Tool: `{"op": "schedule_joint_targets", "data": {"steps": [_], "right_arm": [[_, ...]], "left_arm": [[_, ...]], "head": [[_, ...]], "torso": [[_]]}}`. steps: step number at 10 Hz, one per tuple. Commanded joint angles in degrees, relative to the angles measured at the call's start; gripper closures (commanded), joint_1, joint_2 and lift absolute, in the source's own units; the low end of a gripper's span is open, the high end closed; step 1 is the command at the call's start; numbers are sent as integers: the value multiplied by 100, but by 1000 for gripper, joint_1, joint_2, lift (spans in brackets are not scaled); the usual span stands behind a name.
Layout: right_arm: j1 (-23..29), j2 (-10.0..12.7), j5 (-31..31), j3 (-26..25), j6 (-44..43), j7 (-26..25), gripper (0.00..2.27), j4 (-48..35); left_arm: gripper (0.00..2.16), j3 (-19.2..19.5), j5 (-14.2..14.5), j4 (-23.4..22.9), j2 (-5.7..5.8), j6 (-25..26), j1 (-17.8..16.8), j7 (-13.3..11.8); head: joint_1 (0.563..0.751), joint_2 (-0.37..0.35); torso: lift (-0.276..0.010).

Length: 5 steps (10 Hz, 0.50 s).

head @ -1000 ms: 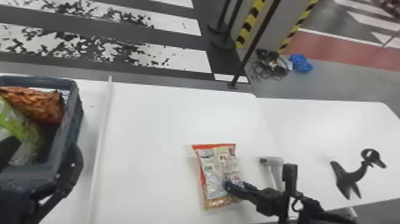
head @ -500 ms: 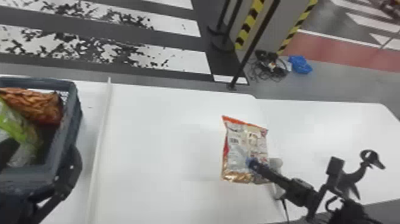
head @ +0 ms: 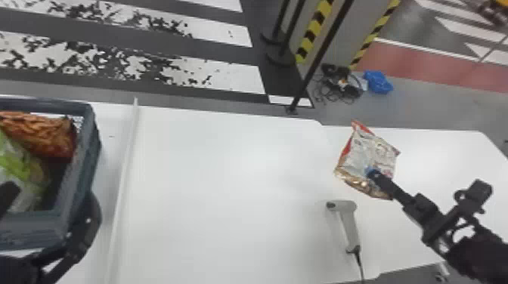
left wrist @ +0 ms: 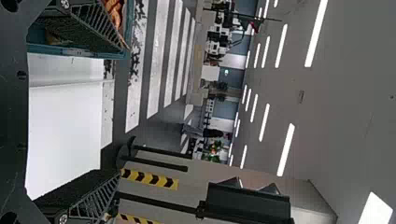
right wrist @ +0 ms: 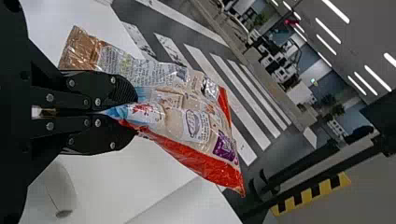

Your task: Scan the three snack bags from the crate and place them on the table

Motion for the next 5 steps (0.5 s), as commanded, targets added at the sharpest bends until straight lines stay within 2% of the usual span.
{"op": "schedule_joint_targets", "data": {"steps": [1,2,3,5], "right_arm": [[-514,-308,101,-68,-194,-235,2135,925],[-796,-484,198,-59,-581,-446,2135,1540],[-1024,-589,207,-59,-985,-938,2135,2146],[-1376,-616,602,161,-1548,-2274,2135,2823]], "left_arm": [[66,8,-43,7,15,0,51,3],[66,34,-70,7,15,0,95,3],[66,60,-70,7,15,-70,139,20],[66,78,-70,-37,24,-316,245,20]], "head": [[695,-350],[695,-350],[695,-350],[695,-350]], "torso": [[-36],[-36],[-36],[-36]]}}
